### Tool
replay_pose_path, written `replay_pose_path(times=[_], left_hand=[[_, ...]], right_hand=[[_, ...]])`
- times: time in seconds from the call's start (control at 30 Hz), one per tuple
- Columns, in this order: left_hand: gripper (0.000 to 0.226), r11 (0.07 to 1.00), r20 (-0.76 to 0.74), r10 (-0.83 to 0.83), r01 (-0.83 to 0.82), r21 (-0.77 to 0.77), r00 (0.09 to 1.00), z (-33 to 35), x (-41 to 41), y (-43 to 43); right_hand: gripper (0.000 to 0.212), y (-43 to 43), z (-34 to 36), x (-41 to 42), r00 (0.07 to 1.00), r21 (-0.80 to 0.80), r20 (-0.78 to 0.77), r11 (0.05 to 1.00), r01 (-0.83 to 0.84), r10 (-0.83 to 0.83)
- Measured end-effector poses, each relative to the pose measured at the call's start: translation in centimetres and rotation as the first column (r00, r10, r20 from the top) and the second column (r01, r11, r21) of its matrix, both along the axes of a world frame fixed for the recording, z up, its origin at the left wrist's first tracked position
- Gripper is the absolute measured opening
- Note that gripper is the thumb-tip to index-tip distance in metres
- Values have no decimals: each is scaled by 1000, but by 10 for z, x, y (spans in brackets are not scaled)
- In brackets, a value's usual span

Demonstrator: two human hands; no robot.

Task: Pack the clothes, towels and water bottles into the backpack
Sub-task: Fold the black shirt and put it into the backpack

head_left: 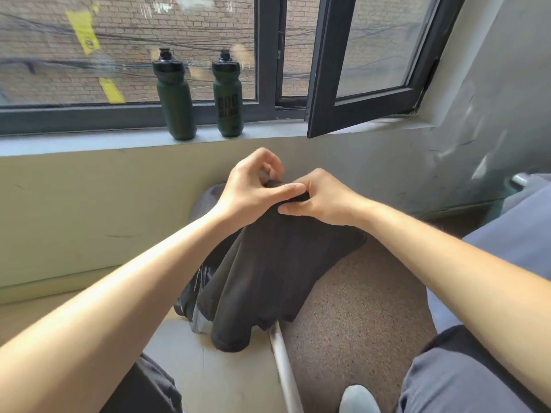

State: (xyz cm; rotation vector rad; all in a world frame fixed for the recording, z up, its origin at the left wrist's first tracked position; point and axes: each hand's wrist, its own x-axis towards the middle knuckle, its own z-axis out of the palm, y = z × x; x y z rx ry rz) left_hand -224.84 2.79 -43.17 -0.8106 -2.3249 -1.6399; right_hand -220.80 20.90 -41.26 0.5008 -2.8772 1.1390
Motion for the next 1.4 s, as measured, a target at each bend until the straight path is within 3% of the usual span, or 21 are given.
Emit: replay_pose_path(times=[0.1,0.2,0.3,0.43,0.57,0.63,0.77,0.87,1.0,1.17,1.3,1.4], left_hand=[[62,980,235,-171,191,-63,957,-7,3,-11],[51,906,418,-213,339,-254,883,-34,6,-16],[27,848,438,-127,326,-417,890,-57,2,-15],[10,816,455,-121,350,-460,882,-75,-9,-16],[3,838,471,-64,304,-454,880,-82,-18,-19],[14,857,469,-9,248,-452,883,-81,-22,-19],[32,904,492,119,110,-412,862,-73,-29,-19],[29,935,637,202,47,-351,744,-60,-32,-18],[21,960,772,258,-68,-270,581,-51,-34,-19],[21,979,865,195,-146,-143,461,-40,-30,-20],[20,980,885,99,-197,-9,454,-32,-23,-12],[21,966,890,34,-242,86,454,-29,-20,-6]], right_hand=[[12,0,5,1,999,-94,-48,995,-30,26],[10,7,13,3,992,-159,-124,986,-46,27],[16,21,17,3,983,-135,-185,991,-16,-9],[16,46,23,5,964,-209,-242,976,57,-108],[17,76,17,3,944,-325,-211,929,178,-255],[22,92,9,-2,912,-361,-194,891,276,-361],[34,116,-12,-12,848,-449,-67,775,445,-526],[37,118,-28,-16,807,-421,124,706,570,-577],[33,100,-37,-14,801,-367,286,712,599,-526],[38,63,-31,-8,856,-354,295,783,511,-425],[36,39,-25,-4,893,-376,232,811,448,-386],[49,28,-26,1,935,-381,199,856,349,-293]])
